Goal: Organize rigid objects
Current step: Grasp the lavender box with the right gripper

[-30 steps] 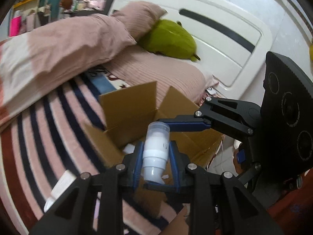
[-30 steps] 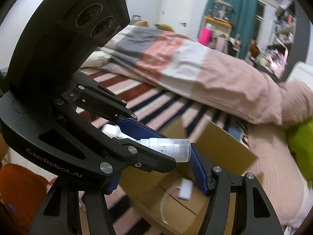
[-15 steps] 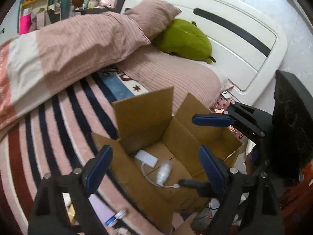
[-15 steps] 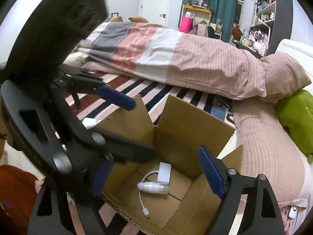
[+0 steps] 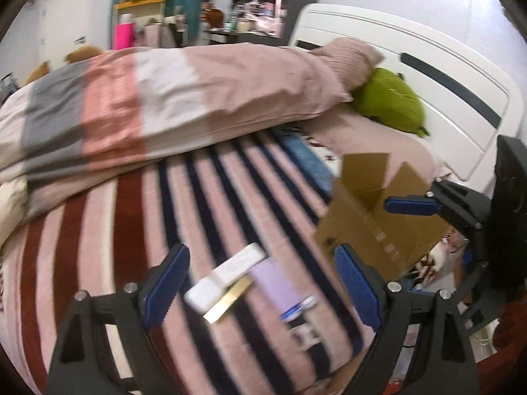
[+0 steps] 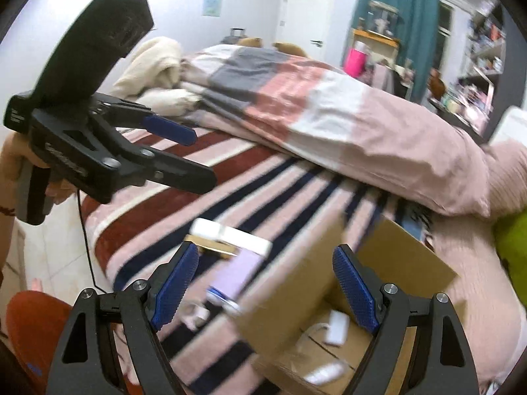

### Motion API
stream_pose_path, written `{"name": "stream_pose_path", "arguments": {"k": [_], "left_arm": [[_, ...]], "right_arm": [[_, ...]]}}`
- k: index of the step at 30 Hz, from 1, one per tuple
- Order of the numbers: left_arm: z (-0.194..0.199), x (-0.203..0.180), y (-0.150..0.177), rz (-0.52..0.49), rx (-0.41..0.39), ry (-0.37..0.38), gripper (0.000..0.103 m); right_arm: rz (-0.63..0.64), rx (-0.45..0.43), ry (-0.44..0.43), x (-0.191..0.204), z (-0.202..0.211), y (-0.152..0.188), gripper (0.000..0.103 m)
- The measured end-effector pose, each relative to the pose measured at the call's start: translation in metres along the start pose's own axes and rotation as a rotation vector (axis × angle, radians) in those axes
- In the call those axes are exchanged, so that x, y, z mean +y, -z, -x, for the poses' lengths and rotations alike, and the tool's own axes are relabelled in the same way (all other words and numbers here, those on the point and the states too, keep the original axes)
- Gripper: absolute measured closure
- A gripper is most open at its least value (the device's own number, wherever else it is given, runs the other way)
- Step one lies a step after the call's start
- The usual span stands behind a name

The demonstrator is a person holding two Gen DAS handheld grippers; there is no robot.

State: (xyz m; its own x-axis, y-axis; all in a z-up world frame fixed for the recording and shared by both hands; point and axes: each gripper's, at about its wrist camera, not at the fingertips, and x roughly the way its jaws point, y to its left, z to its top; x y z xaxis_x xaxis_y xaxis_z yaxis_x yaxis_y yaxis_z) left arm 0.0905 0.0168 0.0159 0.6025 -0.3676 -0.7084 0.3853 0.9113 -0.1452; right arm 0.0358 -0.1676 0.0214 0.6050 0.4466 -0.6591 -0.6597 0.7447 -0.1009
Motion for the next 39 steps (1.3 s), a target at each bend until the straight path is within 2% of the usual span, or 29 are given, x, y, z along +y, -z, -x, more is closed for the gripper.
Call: {"name": "stream_pose_path", "arguments": {"k": [5, 8, 10, 15, 18, 22, 23, 24, 28, 29, 33, 39], "left_arm": [[0.013, 0.032, 0.04, 0.022, -0.014, -0.081, 0.015], [0.018, 0.055, 0.063, 0.047, -0.025, -0.125, 0.015], [0.018, 0.065, 0.075, 0.059, -0.027, -0.129, 0.015], [0.013, 0.085, 0.104, 0.076, -0.015, -0.117, 0.015], [0.008, 0.093, 0.115, 0.088, -0.012, -0.096, 0.015], [0.003, 0.101, 0.12, 0.106, -0.011, -0.076, 0.015], [0.001, 0.102, 0.121, 0.108, -0.01, -0.074, 0.015], [0.0, 0.103, 0.122, 0.109, -0.01, -0.069, 0.015], [-0.004, 0.103, 0.122, 0.113, -0.007, -0.062, 0.015], [-0.004, 0.103, 0.122, 0.113, -0.007, -0.061, 0.015], [-0.005, 0.098, 0.118, 0.11, -0.008, -0.049, 0.015], [0.002, 0.082, 0.103, 0.109, -0.038, 0.008, 0.015]], "right_arm": [[0.047, 0.021, -0.048, 0.043, -0.026, -0.012, 0.021], [0.061, 0.067, -0.074, 0.067, -0.049, -0.011, 0.021], [0.059, 0.114, -0.076, 0.077, -0.067, -0.007, 0.021], [0.042, 0.251, 0.02, 0.083, -0.119, 0.014, 0.021], [-0.028, 0.329, 0.098, 0.065, -0.149, 0.027, 0.021], [-0.071, 0.385, 0.172, 0.043, -0.177, 0.039, 0.022], [-0.079, 0.398, 0.19, 0.038, -0.183, 0.041, 0.027], [-0.088, 0.409, 0.193, 0.034, -0.187, 0.042, 0.038], [-0.123, 0.447, 0.175, 0.025, -0.197, 0.046, 0.058], [-0.117, 0.449, 0.178, 0.027, -0.197, 0.046, 0.067], [-0.079, 0.434, 0.201, 0.032, -0.193, 0.045, 0.069], [-0.057, 0.345, 0.186, 0.049, -0.16, 0.028, 0.07]]}}
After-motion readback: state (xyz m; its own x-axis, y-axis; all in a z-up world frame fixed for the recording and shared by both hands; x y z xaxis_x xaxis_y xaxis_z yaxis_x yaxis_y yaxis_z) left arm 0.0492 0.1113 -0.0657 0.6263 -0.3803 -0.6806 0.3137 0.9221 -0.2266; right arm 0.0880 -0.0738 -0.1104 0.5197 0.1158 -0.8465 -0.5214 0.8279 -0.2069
